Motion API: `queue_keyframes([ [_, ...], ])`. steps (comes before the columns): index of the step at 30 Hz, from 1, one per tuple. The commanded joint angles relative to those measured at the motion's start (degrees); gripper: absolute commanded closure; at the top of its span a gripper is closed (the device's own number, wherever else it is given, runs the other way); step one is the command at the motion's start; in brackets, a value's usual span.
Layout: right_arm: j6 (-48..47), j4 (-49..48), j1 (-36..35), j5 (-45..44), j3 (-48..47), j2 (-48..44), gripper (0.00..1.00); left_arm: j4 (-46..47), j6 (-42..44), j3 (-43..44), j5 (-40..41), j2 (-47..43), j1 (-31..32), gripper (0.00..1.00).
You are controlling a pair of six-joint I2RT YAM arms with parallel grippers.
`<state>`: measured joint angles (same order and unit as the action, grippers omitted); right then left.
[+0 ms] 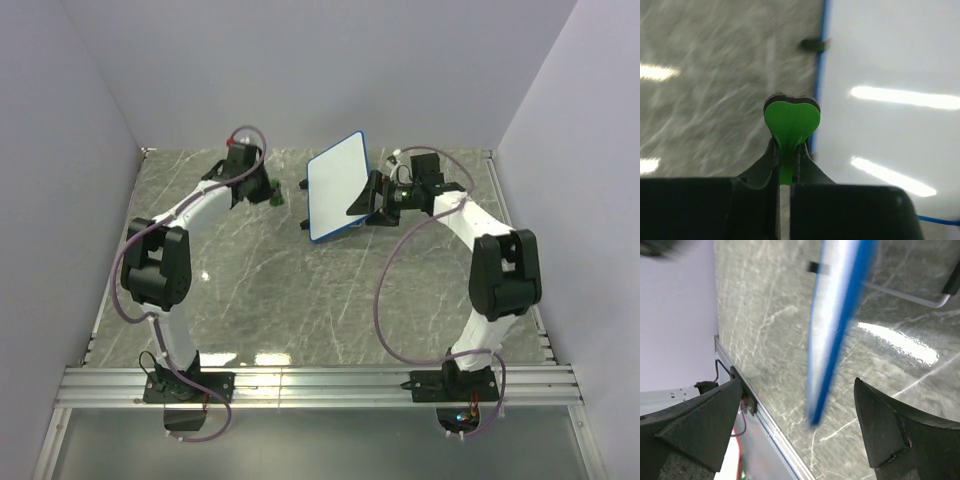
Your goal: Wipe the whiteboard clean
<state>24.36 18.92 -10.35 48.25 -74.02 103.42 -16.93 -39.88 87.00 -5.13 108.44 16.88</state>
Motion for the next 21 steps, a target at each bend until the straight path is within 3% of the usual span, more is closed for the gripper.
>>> queue_keyframes([
  [1, -0.7, 1.0, 0.6, -2.0, -0.1, -10.0, 0.00, -6.3, 3.4, -6.8, 4.9, -3.8, -0.5, 1.00],
  [7, 3.6, -2.1, 0.4, -2.7, 8.9, -22.2, 0.00, -12.7, 3.2, -13.4, 7.4, -4.3, -0.5, 0.99],
  [9, 4.6, -2.5, 0.1, -3.7, 10.6, -26.2, 0.00, -14.4, 3.4, -14.5, 7.3, -4.1, -0.5, 0.85],
  [10, 4.8, -2.4, 0.1, -4.0, 12.0, -27.5, 0.00, -14.6, 3.7, -14.8, 7.2, -4.2, -0.5, 0.65],
  [12, 4.9, -2.0, -0.1, -5.1, 13.3, -30.6, 0.00, -15.3, 3.7, -15.4, 6.8, -4.9, -0.5, 0.49],
  [13, 4.8, -1.3, -0.1, -5.4, 14.2, -31.5, 0.00, -15.4, 3.6, -15.6, 6.7, -5.4, -0.5, 0.35],
  [17, 4.3, 0.7, -0.2, -7.0, 16.0, -35.5, 0.00, -16.7, 3.4, -17.0, 6.2, -8.4, -0.4, 0.07],
  [18, 4.5, 0.9, -0.1, -7.8, 16.5, -37.2, 0.00, -17.3, 3.5, -17.6, 6.3, -9.1, -0.4, 0.01],
  [21, 5.8, 1.0, -0.2, -10.4, 18.1, -41.1, 0.00, -18.5, 4.3, -18.4, 7.0, -12.9, -0.4, 0.01],
])
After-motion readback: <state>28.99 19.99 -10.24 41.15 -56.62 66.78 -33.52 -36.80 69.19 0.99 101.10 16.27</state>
